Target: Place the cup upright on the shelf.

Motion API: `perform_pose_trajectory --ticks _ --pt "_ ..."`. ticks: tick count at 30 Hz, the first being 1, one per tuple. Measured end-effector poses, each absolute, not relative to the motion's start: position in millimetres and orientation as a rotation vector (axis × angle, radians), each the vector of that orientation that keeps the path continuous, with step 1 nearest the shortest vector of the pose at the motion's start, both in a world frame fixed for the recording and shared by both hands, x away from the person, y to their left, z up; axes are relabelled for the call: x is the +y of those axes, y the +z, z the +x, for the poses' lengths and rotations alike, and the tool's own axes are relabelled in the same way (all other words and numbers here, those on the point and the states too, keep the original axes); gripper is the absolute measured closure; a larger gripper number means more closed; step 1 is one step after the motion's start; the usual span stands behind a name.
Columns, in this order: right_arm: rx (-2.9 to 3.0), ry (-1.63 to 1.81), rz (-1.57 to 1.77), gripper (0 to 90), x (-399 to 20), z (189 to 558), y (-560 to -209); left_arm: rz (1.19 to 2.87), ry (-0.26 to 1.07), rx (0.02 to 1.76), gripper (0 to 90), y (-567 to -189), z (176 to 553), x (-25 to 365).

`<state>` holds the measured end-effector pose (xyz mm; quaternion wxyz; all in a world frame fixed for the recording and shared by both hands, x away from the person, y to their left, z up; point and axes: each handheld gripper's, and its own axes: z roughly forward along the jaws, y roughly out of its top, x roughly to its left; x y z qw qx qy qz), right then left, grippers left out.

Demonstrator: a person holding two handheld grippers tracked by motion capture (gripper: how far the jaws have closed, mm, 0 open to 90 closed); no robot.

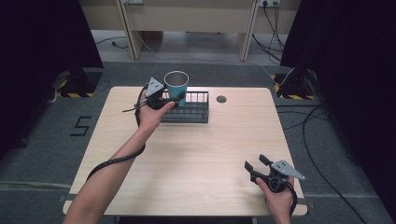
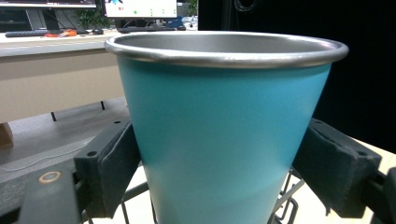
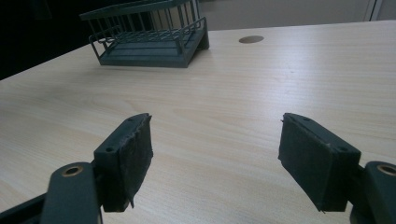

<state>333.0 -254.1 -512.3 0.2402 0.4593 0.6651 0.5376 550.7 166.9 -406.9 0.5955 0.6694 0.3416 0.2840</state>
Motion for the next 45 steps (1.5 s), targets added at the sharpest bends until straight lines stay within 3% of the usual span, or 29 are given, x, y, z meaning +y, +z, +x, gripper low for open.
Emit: perform_pose_trajectory --ticks 45 --pt "1.828 1.468 1.241 26.7 -254 333 -512 1.609 0.674 0.89 16.8 -430 577 160"
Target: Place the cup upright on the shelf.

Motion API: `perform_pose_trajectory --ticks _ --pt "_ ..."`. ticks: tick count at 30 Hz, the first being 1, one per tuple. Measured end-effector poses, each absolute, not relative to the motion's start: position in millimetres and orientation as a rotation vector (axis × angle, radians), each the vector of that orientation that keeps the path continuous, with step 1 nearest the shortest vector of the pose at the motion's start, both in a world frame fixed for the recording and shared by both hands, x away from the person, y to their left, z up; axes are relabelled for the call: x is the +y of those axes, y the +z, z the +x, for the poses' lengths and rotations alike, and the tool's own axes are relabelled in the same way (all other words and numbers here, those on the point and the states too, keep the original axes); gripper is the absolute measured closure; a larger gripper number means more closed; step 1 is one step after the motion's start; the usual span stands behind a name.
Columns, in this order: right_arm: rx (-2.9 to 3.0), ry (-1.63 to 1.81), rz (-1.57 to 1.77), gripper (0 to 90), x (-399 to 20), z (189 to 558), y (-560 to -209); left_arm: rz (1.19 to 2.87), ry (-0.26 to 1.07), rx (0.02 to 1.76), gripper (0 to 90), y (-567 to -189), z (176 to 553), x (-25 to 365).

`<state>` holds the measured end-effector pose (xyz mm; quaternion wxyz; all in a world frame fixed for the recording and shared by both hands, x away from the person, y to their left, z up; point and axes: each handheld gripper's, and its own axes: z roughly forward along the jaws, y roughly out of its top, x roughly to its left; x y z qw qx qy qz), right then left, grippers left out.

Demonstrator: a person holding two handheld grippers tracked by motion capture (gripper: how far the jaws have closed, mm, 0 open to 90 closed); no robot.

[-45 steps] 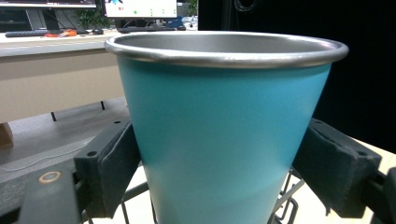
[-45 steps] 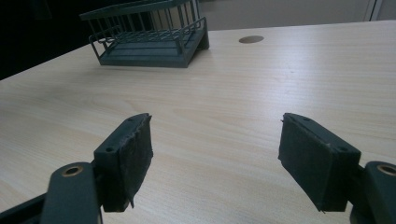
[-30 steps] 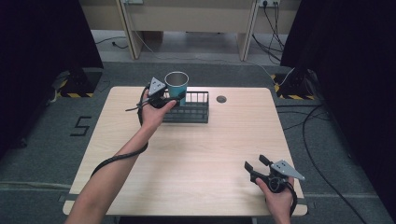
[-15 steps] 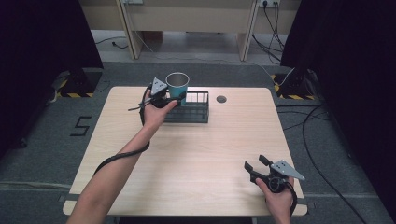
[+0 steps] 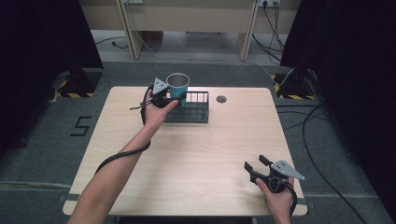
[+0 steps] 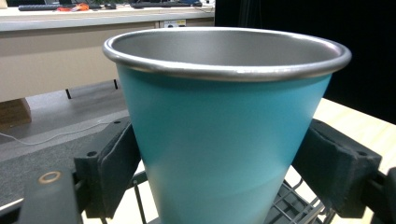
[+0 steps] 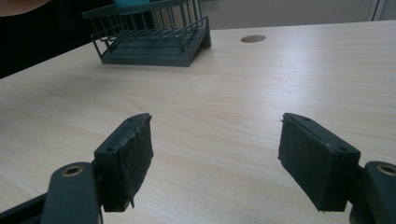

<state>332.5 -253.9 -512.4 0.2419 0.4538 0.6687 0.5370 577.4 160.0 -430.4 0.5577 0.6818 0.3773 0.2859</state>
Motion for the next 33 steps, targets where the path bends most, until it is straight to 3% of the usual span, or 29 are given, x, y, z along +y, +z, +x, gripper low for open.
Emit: perform_pose_trajectory --ticks 33 --pt "1.833 1.468 1.243 26.7 -254 332 -512 1.68 0.65 0.928 16.7 -450 579 157"
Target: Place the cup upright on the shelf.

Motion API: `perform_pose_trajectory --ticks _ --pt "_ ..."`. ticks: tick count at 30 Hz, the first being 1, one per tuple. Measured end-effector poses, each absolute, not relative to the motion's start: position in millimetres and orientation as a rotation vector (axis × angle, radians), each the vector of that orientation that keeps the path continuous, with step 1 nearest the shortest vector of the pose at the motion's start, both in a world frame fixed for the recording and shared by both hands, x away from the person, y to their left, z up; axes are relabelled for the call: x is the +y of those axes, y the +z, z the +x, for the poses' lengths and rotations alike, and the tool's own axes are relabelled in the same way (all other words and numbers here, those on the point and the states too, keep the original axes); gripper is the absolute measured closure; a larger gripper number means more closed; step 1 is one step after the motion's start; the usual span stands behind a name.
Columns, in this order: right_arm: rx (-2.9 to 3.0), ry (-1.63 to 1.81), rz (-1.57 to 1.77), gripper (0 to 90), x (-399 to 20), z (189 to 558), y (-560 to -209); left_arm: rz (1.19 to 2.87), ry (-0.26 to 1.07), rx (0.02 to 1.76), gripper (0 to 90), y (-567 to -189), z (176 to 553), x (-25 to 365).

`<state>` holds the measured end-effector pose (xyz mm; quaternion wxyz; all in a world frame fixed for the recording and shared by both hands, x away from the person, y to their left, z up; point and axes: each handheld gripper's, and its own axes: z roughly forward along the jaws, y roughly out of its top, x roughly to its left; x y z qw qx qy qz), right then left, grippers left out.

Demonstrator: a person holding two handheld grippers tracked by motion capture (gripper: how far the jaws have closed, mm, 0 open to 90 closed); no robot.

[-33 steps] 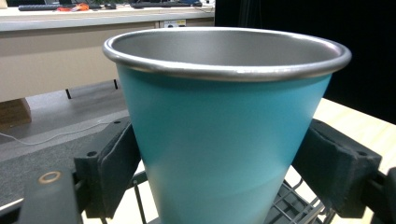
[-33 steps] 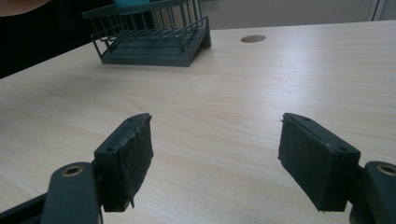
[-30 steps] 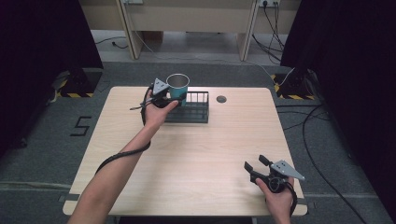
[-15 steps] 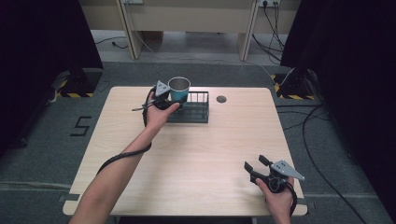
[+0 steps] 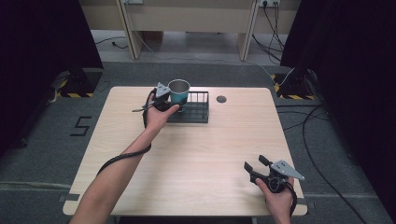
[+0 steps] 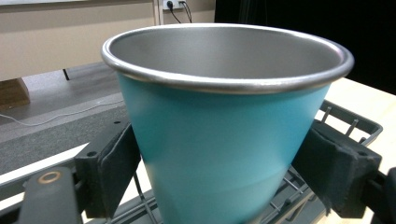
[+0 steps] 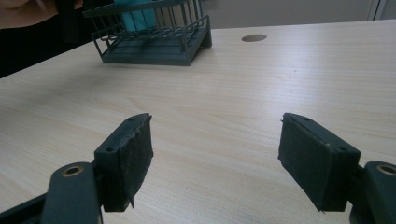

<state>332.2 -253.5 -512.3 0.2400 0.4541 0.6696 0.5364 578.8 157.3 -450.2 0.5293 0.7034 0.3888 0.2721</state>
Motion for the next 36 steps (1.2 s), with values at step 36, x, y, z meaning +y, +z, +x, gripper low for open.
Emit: perform_pose_trajectory --ticks 36 --pt "1.851 1.46 1.242 26.8 -252.3 332.5 -512.2 1.722 0.628 0.928 14.3 -458.2 572.7 162.8"
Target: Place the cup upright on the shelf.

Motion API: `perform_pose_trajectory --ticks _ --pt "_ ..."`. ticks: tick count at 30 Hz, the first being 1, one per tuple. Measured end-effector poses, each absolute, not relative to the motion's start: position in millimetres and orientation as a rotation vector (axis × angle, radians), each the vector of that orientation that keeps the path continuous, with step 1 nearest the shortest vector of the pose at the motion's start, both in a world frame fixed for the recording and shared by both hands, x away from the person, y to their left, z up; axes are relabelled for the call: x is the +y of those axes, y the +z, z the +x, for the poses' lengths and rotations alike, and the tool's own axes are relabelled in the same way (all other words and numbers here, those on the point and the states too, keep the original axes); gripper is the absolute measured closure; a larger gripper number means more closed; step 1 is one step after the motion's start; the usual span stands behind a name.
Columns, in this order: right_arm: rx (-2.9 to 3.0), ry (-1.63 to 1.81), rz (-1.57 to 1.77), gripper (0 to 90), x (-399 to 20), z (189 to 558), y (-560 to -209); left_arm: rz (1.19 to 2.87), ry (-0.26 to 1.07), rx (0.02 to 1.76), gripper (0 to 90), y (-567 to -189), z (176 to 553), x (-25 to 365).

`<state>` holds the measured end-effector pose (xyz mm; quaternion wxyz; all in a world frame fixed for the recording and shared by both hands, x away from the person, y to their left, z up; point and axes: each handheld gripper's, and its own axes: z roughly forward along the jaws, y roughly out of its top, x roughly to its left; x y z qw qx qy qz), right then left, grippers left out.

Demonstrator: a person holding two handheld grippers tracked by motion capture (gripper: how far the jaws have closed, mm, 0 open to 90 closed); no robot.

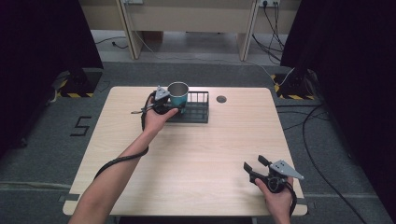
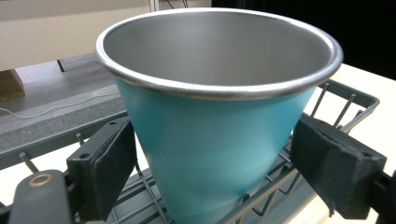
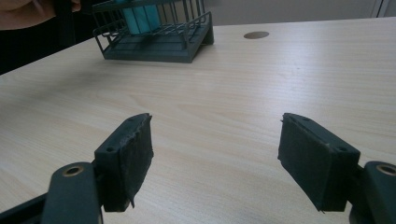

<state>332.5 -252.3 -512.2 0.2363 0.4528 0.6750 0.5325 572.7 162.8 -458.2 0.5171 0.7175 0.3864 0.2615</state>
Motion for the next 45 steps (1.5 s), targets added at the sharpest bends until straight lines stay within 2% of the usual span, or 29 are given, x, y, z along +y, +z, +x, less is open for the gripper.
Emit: perform_pose_trajectory --ticks 22,45 --pt "1.85 1.456 1.247 26.7 -253 333 -512 1.721 0.63 0.891 14.3 -448 555 177" --pt "1.843 1.452 1.249 26.6 -253 333 -512 1.738 0.639 0.844 14.3 -442 515 206"
